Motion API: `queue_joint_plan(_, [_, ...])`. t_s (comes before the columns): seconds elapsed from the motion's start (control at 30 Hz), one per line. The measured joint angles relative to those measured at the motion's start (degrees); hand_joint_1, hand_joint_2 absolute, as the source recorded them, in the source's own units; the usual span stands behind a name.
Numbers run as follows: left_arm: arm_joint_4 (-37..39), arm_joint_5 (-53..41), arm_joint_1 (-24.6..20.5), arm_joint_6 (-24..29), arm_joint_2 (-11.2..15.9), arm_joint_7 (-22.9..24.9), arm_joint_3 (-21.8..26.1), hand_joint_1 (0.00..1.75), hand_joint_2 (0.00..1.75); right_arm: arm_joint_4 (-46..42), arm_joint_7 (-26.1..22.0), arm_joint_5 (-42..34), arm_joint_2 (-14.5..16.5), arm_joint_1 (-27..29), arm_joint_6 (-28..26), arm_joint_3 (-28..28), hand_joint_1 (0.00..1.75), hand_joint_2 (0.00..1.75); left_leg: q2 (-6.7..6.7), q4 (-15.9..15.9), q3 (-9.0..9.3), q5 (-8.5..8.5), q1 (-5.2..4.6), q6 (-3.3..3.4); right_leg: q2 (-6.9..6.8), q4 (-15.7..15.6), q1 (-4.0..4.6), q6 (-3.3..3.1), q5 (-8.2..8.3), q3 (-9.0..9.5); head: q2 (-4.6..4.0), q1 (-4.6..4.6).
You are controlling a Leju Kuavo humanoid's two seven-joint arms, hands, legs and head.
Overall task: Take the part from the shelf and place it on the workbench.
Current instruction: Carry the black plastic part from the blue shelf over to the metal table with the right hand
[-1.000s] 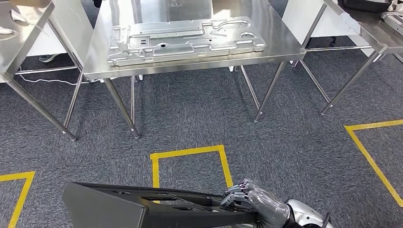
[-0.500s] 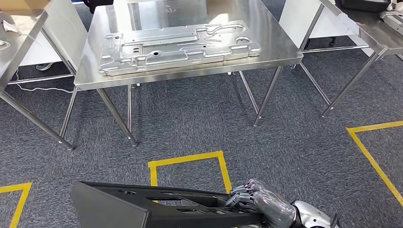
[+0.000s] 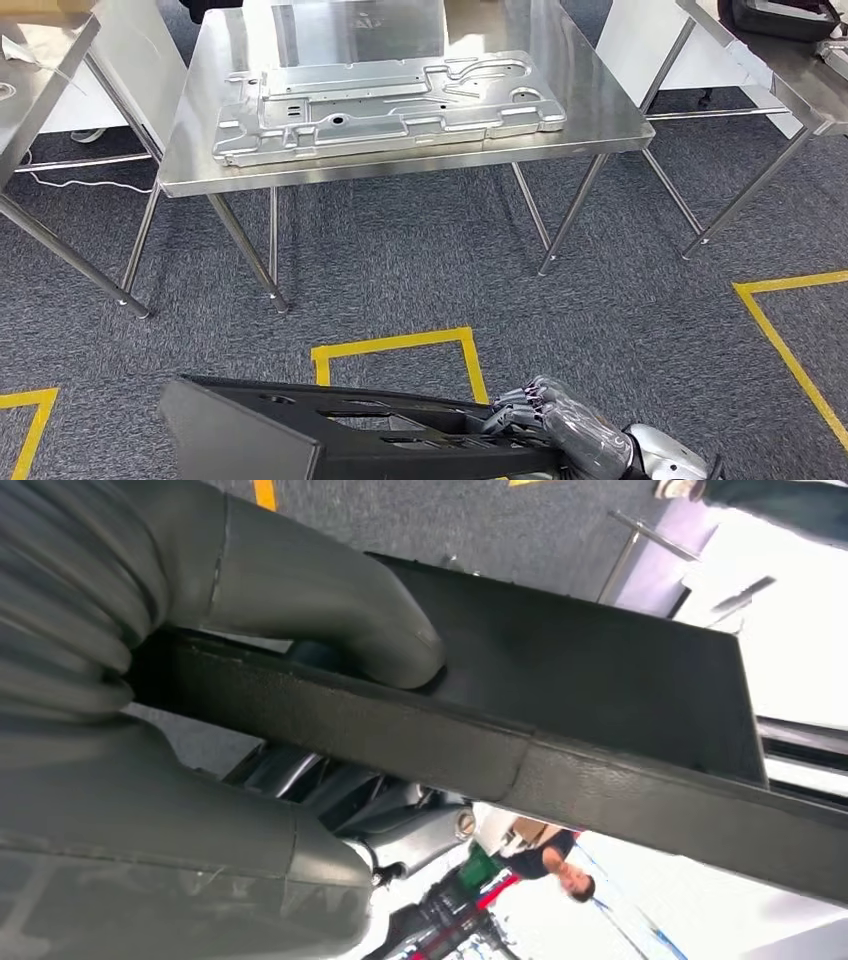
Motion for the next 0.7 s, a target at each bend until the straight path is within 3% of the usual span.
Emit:
queue_joint_plan(0.17, [0.0, 0.0, -0.2, 0.0, 0.0, 0.0, 0.0, 0.00, 1.75, -0.4, 0.0, -0.1, -0.1, 0.5, 0.0, -0.5, 1.75, 1.75, 0.16, 0.4, 0.52, -1.21, -0.16, -1.39, 0.09, -1.9, -0.08, -1.35, -1.15, 1.53, 0.00, 0.04])
queue_joint_plan(0.23, [0.0, 0.0, -0.2, 0.0, 0.0, 0.0, 0.0, 0.00, 1.75, -0.4, -0.1, -0.2, -0.1, 0.6, 0.0, -0.6, 1.75, 1.75, 0.28, 5.7, -1.82, -3.19, -0.12, -1.62, -0.01, -2.2, -0.18, -2.03, -1.76, 2.60, 0.00, 0.02])
queue_joint_plan(0.3, [0.0, 0.0, 0.0, 0.0, 0.0, 0.0, 0.0, 0.00, 1.75, -0.4, -0.1, -0.2, -0.1, 0.6, 0.0, -0.6, 1.75, 1.75, 0.30, 13.0, -6.12, -5.13, -0.13, -1.62, -0.05, -2.2, -0.13, -2.38, -2.51, 3.56, 0.00, 0.01])
queue_joint_plan(0.33, [0.0, 0.0, 0.1, 0.0, 0.0, 0.0, 0.0, 0.00, 1.75, -0.4, -0.1, -0.2, -0.1, 0.7, 0.0, -0.6, 1.75, 1.75, 0.30, 15.1, -7.77, -5.02, -0.13, -1.62, -0.01, -2.2, -0.11, -2.42, -2.91, 4.09, 0.00, 0.01])
queue_joint_plan(0.37, [0.0, 0.0, 0.1, 0.0, 0.0, 0.0, 0.0, 0.00, 1.75, -0.4, -0.1, -0.2, -0.1, 0.7, 0.0, -0.6, 1.75, 1.75, 0.30, 15.2, -8.53, -3.81, -0.13, -1.59, 0.05, -2.2, -0.10, -2.43, -3.33, 4.68, 0.00, 0.01])
queue_joint_plan(0.47, [0.0, 0.1, 0.1, 0.0, 0.0, 0.0, 0.0, 0.00, 1.75, -0.4, -0.1, -0.2, 0.0, 0.7, 0.0, -0.6, 1.75, 1.75, 0.29, 6.4, -6.63, 3.15, -0.24, -1.29, 0.19, -2.2, -0.02, -2.06, -4.76, 6.48, 0.00, 0.01])
queue_joint_plan(0.5, [0.0, 0.2, 0.1, 0.0, 0.0, 0.0, 0.0, 0.00, 1.75, -0.4, -0.1, -0.2, 0.0, 0.7, 0.0, -0.6, 1.75, 1.75, 0.28, 3.7, -5.77, 4.18, -0.32, -1.12, 0.22, -2.2, 0.06, -1.80, -5.14, 6.73, 0.00, 0.00])
queue_joint_plan(0.63, [0.0, 0.2, 0.0, 0.0, 0.0, 0.0, 0.1, 0.00, 1.75, -0.4, -0.2, -0.3, 0.0, 0.7, 0.0, -0.6, 1.75, 1.75, 0.14, 1.1, -4.74, 3.61, -0.61, -0.21, 0.26, -2.9, -0.01, -0.65, -5.59, 7.00, 0.00, 0.01])
queue_joint_plan(0.7, [0.0, 0.2, 0.0, 0.1, 0.1, -0.1, 0.1, 0.00, 1.75, -0.4, -0.2, -0.3, 0.1, 0.7, 0.0, -0.8, 1.75, 1.75, 0.20, 0.3, -3.96, 3.48, -0.33, 0.34, 0.20, -1.4, -0.02, -0.19, -6.39, 6.39, 0.00, 0.01])
